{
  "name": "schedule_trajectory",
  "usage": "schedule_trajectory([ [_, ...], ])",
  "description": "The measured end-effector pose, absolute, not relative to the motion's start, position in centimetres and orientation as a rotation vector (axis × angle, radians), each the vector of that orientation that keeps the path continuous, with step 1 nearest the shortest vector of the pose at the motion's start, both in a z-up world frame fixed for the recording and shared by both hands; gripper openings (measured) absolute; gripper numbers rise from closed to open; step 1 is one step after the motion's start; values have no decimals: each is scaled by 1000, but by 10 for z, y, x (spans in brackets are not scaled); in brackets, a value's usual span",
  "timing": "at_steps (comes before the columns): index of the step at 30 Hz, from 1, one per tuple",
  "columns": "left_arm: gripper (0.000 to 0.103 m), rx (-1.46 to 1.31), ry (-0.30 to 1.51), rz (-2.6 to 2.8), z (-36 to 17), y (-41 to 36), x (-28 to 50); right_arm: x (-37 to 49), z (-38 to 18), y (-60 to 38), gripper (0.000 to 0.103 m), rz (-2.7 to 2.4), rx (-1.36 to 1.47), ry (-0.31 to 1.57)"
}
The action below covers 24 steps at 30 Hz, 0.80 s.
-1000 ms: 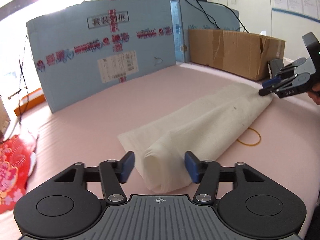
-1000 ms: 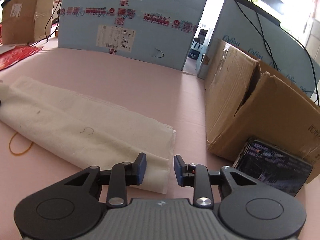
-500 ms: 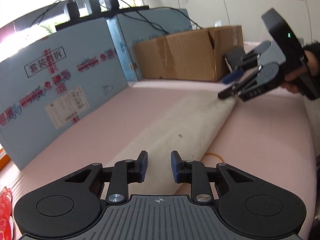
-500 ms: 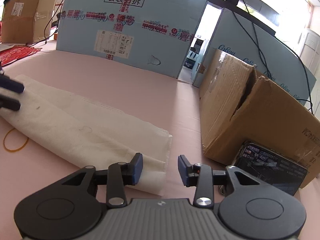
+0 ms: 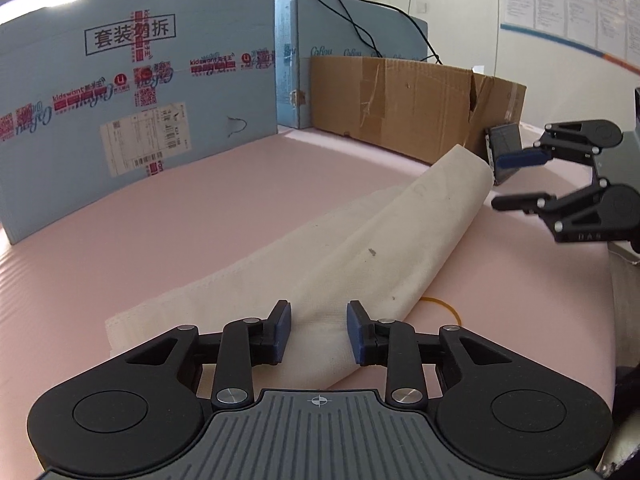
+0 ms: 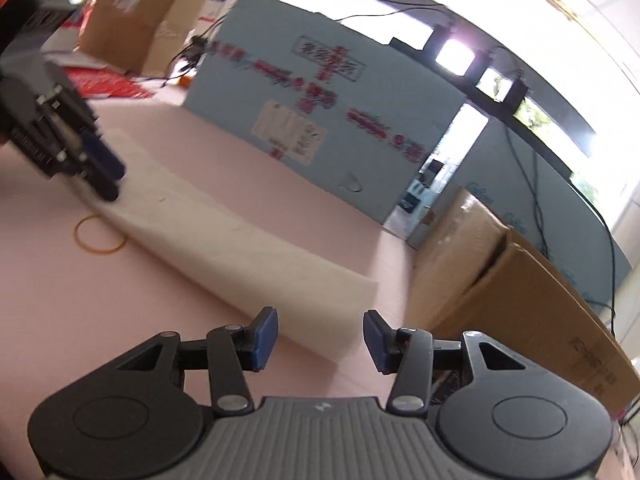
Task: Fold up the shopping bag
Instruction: 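Grasp the folded bag edge with the left gripper while the right gripper grasps the other end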
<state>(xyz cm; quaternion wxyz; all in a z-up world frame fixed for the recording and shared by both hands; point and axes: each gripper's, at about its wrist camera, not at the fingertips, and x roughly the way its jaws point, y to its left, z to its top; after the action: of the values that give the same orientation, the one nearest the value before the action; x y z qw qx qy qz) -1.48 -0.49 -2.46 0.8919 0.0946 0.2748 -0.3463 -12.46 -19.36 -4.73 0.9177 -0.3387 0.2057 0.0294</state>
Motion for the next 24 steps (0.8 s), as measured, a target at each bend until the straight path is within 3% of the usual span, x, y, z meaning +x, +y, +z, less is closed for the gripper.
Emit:
schedule_trajectory([
  [4,30,160,582,-733,-25,0,-11,-118,-67,-163,52,136,-979,395],
  [14,31,115,593,-751,-25,4,-7,-95,-74,-132,52,300,-1341,394],
  [15,31,108,595,-755,-25,5,-6,-94,-74,-132,49,315,-1364,410],
  [18,33,93,596,-771,-25,8,-4,-82,-64,-142,24,363,-1298,524],
  [20,46,78,595,-808,-25,10,-4,-75,-54,-151,20,404,-1195,581],
  [22,67,111,571,-842,-22,7,-8,-67,-43,-161,16,445,-1074,633],
  [24,71,197,536,-860,-19,0,-16,-59,-32,-175,16,481,-941,674],
])
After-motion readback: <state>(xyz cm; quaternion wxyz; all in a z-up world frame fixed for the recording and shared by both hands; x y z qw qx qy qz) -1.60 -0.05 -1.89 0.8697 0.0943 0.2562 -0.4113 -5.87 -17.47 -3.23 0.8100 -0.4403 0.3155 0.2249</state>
